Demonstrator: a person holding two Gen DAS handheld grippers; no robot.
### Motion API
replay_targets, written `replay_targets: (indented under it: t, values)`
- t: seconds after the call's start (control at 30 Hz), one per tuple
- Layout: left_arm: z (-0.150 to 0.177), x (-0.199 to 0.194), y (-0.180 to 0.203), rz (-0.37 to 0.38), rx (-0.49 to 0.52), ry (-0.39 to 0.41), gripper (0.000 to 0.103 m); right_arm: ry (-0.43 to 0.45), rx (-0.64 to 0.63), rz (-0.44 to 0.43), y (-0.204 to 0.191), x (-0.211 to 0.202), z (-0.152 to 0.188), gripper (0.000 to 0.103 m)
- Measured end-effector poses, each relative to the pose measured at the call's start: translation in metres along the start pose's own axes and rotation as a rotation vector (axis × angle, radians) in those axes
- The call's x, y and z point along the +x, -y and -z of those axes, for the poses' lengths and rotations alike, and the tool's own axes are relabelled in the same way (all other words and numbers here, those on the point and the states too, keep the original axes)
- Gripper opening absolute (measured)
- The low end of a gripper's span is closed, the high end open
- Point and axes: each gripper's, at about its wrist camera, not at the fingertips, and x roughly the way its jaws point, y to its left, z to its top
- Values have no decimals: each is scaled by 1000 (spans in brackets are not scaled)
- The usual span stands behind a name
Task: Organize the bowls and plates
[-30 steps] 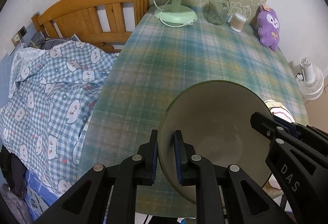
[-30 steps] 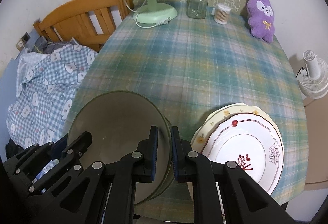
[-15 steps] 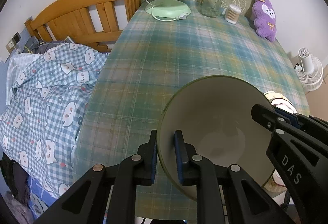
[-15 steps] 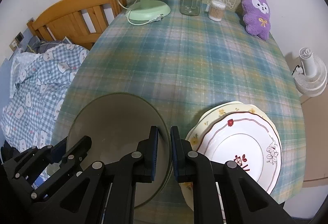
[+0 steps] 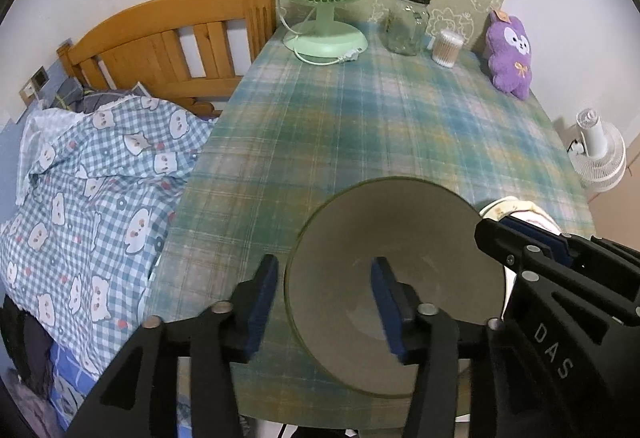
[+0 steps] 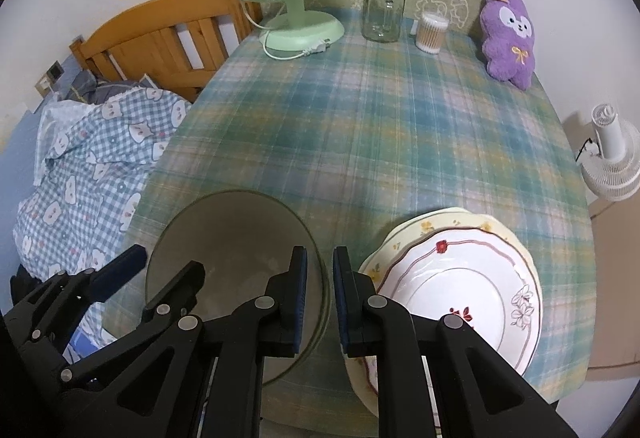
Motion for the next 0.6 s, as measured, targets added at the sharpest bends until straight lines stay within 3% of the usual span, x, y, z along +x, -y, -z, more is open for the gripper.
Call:
replay_targets:
  t: [0.03, 0.07, 0.1, 0.4, 0.6]
  values:
    - [0, -3, 1, -4, -5, 5, 60, 8, -2, -10, 2, -3, 0, 35]
    - [0, -5, 1, -7, -8, 11, 63, 19, -1, -22, 4, -6, 0, 51]
    - [0, -7, 2, -11, -11, 18, 67, 35, 0, -38, 5, -10, 0, 60]
    - [-1, -15, 3, -51, -9, 37, 84, 29, -14, -52, 7, -12, -1, 61]
    - [-3, 2, -5, -6, 34, 18, 88, 13, 40, -12, 2, 1, 1, 61]
